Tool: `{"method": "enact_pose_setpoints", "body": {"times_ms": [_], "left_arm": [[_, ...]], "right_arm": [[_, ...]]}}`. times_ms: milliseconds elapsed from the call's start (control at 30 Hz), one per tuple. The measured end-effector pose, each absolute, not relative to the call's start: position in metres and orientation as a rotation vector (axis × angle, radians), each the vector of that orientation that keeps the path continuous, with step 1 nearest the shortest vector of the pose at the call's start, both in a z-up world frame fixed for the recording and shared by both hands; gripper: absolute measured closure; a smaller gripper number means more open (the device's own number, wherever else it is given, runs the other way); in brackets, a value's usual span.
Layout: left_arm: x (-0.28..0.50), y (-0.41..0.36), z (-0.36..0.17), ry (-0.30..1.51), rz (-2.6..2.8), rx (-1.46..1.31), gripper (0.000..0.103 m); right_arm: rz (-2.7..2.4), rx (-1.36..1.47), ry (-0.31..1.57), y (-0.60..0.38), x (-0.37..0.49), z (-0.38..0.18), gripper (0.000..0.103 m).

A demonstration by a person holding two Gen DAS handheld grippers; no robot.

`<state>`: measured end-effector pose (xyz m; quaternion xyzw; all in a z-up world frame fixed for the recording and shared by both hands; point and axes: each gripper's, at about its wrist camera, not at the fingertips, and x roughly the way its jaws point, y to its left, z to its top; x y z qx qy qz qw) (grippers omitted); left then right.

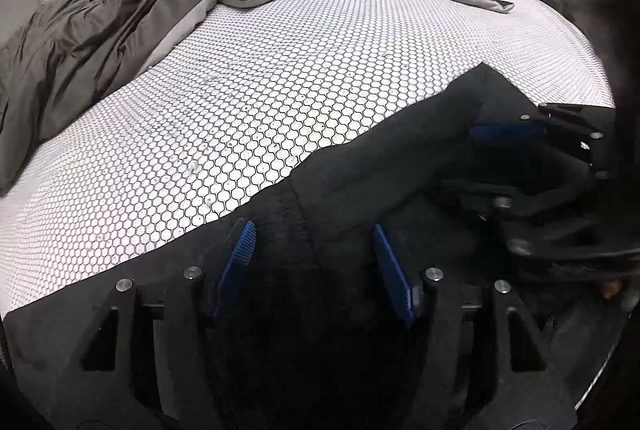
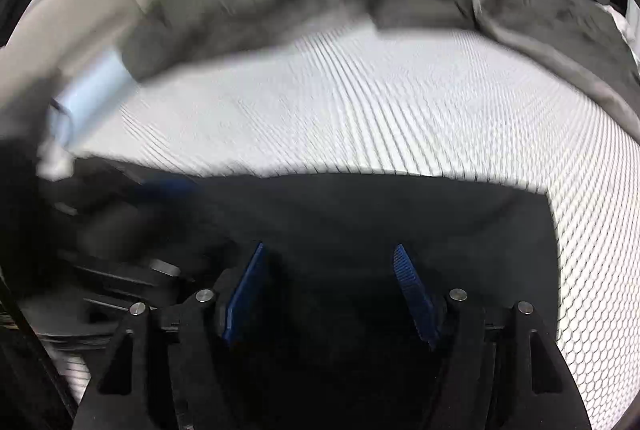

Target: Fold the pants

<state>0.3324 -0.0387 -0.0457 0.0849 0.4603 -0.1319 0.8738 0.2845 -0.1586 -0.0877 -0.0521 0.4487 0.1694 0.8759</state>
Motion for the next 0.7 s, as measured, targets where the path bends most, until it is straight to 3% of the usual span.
{"method": "enact_pose_setpoints", "body": {"times_ms": [200, 267, 433, 567, 700], "left_arm": [[0.326, -0.037, -0.045, 0.964, -0.264, 0.161, 0.043], [0.320, -0.039, -0.029, 0.964, -0.255, 0.144, 0.049], [0.322, -0.054, -0.008, 0.882, -0.300, 0.131, 0.049], [0.347, -0.038, -0.045, 0.996, -0.260, 0.013, 0.070], [0.342, -0.029, -0.040, 0.976, -0.284, 0.000, 0.073]], "right_arm": [[-0.008, -0.184, 0.905, -0.217, 0.290, -0.079, 0.036], [0.046, -0.049, 0.920, -0.238, 0.287, -0.073, 0.037], [0.225, -0.036, 0.804, -0.208, 0.272, -0.044, 0.035], [0.327, -0.010, 0.907, -0.178, 0.292, -0.078, 0.034], [0.155, -0.108, 0.911, -0.188, 0.298, -0.083, 0.034]]}}
